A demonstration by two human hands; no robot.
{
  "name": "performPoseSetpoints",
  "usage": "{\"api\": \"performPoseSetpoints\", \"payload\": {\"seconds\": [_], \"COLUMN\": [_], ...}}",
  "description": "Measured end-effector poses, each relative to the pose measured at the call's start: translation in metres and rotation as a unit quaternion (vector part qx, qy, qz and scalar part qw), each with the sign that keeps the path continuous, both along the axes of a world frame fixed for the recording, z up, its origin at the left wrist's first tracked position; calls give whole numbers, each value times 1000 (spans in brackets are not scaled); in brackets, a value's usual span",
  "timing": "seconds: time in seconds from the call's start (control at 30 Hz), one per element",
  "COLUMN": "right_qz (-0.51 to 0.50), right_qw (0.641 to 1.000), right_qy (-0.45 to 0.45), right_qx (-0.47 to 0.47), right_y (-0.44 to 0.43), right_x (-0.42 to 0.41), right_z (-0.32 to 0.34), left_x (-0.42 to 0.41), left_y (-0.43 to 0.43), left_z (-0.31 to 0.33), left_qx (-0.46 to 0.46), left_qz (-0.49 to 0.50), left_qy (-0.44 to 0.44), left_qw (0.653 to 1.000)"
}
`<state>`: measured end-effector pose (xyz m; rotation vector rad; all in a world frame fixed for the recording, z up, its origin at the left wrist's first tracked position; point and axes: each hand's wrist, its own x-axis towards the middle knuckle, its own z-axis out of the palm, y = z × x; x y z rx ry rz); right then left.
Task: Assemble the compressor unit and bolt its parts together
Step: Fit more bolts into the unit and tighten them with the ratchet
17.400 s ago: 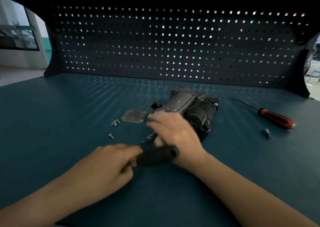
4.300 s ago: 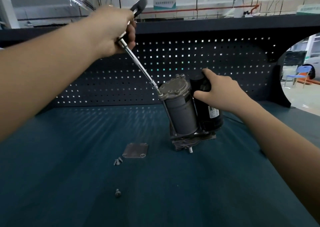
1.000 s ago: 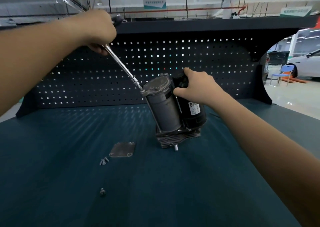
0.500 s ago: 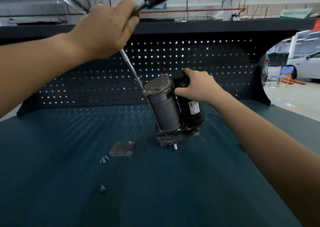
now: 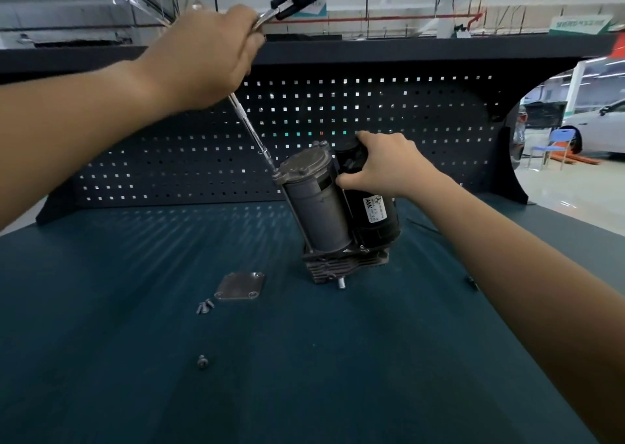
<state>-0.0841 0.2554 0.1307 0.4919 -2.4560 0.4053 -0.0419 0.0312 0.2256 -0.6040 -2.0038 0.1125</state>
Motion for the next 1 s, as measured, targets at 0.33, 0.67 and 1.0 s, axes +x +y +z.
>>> {"api": "performPoseSetpoints", "payload": {"seconds": [0.33,0.67,1.0], "right_qz": [13,4,19], "right_qw": [999,999,999], "right_qy": [18,27,14], "right_qx": [-31,-34,-42], "right_y": [3,1,2], "right_x": [3,5,4], "right_z": [-5,-5,-5], "left_x": [26,15,21], "left_y": [-12,-4,-1], "left_z": [-12,5,-6], "left_qx": [-117,268,10], "left_qz": [-46,83,-27], "left_qy": [54,-230,4], "left_qw": [991,932,1000]}}
